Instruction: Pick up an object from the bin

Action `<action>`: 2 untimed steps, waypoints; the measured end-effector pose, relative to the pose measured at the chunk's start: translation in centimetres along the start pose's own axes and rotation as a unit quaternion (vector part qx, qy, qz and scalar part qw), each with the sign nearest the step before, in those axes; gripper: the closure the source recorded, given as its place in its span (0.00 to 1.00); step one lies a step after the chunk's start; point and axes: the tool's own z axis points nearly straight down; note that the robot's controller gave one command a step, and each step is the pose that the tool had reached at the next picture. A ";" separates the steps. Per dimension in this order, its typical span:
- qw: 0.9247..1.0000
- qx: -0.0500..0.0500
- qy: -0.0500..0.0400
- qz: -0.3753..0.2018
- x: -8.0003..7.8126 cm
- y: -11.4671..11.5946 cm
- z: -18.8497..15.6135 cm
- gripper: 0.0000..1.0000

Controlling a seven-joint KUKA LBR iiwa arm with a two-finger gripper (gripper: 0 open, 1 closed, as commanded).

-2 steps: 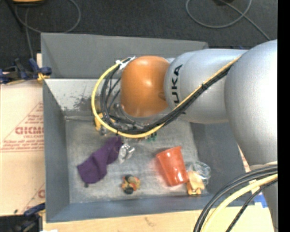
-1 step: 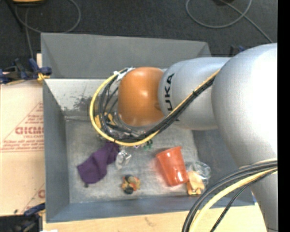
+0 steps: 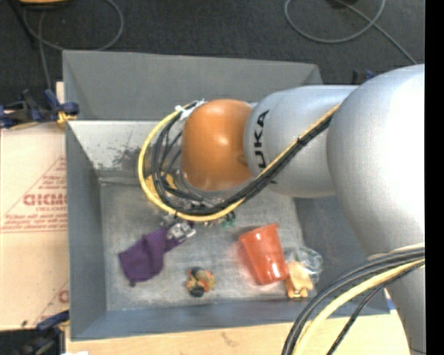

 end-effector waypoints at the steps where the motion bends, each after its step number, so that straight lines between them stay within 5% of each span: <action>1: 1.000 0.000 0.000 0.000 0.0 0.0 0.0 1.00; 2: 1.000 0.000 0.000 0.000 0.0 0.0 -0.1 1.00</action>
Offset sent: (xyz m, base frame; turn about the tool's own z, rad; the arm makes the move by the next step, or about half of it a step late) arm 0.0002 0.0001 0.0066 0.0000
